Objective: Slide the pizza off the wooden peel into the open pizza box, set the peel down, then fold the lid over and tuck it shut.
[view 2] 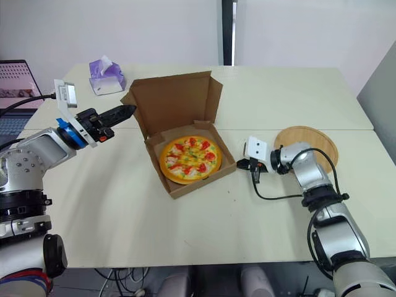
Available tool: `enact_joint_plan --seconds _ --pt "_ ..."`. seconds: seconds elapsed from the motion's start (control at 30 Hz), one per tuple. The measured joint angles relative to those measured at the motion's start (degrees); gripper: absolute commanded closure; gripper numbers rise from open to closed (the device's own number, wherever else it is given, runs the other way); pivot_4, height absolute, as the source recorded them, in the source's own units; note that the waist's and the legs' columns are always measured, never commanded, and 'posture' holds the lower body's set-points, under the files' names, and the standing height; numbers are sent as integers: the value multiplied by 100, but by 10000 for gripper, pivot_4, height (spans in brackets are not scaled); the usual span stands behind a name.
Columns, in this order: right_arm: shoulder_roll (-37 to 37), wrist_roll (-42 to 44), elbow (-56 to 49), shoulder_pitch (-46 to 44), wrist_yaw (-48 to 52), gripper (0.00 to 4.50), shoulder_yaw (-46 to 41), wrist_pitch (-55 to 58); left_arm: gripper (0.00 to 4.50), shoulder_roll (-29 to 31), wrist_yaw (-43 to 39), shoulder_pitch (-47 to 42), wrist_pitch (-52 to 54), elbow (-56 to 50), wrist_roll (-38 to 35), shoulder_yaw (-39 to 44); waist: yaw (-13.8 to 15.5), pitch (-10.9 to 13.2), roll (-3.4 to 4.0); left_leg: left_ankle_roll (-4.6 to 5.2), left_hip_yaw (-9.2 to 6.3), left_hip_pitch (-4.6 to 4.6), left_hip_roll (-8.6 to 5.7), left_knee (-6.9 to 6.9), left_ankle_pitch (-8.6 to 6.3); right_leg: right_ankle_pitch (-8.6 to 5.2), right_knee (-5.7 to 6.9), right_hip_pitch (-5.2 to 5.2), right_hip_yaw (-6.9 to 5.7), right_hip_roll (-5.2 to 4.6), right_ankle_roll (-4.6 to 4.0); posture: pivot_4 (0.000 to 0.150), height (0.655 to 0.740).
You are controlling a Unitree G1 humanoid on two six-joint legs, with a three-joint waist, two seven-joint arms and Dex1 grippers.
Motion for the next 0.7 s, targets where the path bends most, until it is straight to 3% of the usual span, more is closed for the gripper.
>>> enact_joint_plan --seconds 0.37,0.53,0.7 --pt "162 397 -2246 852 -227 44863 247 1494 45000 -240 -270 -477 -157 466 449 -166 29 0 0 0 -3 0 -6 4 0 0 6 1 -8 6 0 1500 7400" --pt "78 389 -2286 852 -430 44863 286 1529 45000 -327 -390 -656 -283 664 656 -216 29 0 0 1 -3 0 -8 4 0 0 7 0 -8 7 0 1500 7400" --pt "66 251 -1483 268 -1256 44863 -84 1206 45000 -387 -486 -794 -433 893 844 -216 24 0 -1 1 -2 0 -8 4 1 0 9 -2 -8 7 0 1500 7400"
